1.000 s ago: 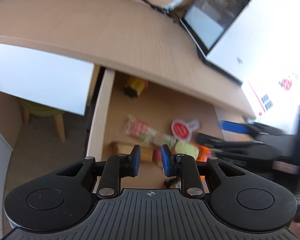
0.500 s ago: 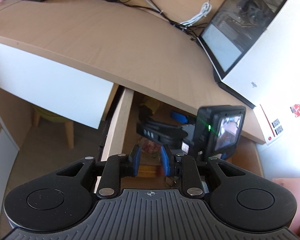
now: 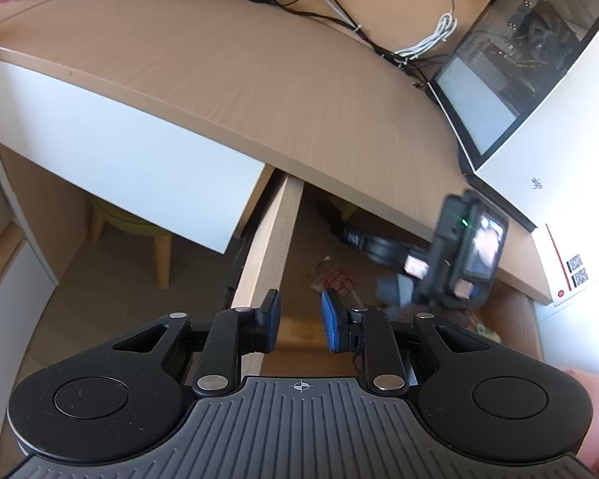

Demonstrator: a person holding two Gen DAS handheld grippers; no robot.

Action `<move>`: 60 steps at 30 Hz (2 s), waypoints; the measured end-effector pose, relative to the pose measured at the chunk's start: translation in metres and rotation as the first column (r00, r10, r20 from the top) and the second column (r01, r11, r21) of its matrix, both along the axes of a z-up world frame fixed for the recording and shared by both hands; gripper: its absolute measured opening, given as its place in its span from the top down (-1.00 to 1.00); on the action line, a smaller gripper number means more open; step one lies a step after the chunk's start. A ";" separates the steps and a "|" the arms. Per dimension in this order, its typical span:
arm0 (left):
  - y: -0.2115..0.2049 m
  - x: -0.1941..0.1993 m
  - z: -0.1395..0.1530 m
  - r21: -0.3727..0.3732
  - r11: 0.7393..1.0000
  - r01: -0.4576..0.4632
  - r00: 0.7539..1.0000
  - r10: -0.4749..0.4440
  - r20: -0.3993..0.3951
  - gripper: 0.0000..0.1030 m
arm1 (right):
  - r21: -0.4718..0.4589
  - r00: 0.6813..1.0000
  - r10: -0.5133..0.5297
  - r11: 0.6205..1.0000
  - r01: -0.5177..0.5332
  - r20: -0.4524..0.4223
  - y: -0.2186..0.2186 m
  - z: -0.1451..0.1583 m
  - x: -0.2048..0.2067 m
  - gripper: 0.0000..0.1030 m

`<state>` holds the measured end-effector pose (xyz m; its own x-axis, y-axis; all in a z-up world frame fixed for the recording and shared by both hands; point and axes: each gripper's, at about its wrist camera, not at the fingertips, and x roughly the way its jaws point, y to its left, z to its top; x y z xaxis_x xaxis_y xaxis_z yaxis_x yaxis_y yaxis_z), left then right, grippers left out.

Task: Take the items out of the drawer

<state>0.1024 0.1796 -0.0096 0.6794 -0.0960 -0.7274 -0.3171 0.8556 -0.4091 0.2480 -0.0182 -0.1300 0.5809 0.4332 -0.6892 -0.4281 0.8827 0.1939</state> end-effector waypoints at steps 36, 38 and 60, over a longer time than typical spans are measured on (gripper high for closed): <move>0.060 -0.070 -0.039 -0.150 0.988 -0.035 0.955 0.077 0.286 0.53 | -0.229 0.956 0.179 0.965 -0.126 0.232 -0.019 0.021 -0.068 -0.62; 0.062 -0.069 -0.037 -0.150 0.988 -0.039 0.950 0.083 0.300 0.53 | -0.227 0.962 0.155 0.968 -0.103 0.227 -0.011 0.019 -0.067 -0.62; 0.064 -0.067 -0.049 -0.162 0.986 -0.040 0.948 0.088 0.304 0.52 | 0.027 0.945 -0.222 0.975 0.222 0.241 0.005 0.006 -0.013 -0.61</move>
